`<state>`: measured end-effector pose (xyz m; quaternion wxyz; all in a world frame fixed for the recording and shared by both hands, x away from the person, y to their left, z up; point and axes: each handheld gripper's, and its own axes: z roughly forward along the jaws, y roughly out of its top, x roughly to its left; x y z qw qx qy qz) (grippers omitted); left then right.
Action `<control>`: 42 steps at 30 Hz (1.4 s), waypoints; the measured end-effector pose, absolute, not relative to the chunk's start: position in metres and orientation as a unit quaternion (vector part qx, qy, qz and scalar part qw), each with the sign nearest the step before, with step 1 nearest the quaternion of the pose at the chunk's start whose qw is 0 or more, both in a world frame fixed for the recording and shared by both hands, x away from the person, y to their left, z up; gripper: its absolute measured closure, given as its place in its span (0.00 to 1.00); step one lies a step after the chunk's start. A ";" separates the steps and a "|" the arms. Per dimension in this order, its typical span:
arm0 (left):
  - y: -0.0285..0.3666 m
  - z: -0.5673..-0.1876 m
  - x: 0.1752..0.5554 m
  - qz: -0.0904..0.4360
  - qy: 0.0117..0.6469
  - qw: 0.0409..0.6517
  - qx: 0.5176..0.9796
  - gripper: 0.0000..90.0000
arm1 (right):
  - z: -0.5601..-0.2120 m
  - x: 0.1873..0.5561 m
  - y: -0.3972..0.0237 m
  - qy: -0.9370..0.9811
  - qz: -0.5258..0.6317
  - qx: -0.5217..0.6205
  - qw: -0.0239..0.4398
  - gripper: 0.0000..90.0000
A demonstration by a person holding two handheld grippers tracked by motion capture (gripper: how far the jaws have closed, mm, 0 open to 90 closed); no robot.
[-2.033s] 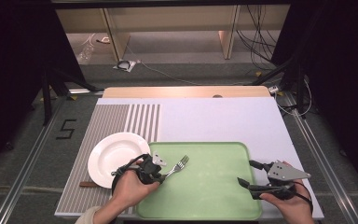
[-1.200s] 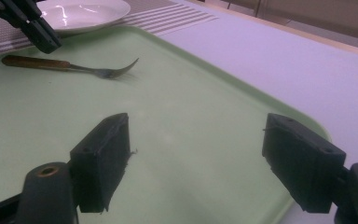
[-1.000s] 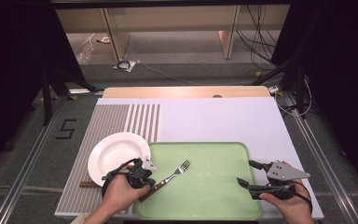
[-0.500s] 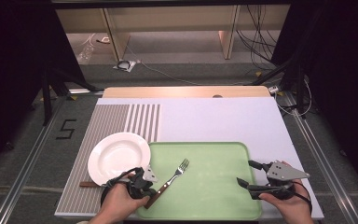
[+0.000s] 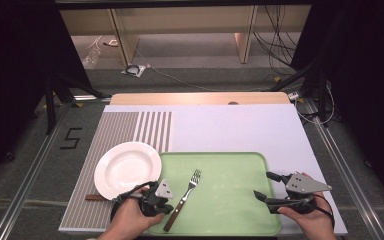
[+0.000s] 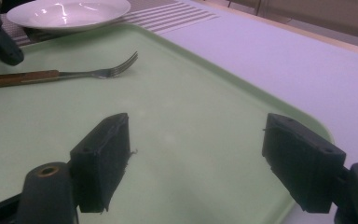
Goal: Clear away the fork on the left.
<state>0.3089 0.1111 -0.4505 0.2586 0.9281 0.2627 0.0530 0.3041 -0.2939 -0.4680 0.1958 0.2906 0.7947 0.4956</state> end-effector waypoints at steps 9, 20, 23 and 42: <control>0.060 -0.453 0.359 0.060 0.235 0.269 0.932 1.00 | -0.468 0.304 -0.294 0.794 0.495 0.292 0.197 0.27; 0.036 -0.467 0.370 0.053 0.219 0.259 0.939 1.00 | -0.468 0.304 -0.294 0.795 0.494 0.291 0.196 0.27; 0.036 -0.467 0.370 0.054 0.219 0.260 0.939 1.00 | -0.469 0.304 -0.294 0.795 0.495 0.290 0.196 0.27; 0.080 -0.467 0.377 0.087 0.279 0.245 0.925 1.00 | -0.469 0.305 -0.294 0.795 0.495 0.291 0.196 0.27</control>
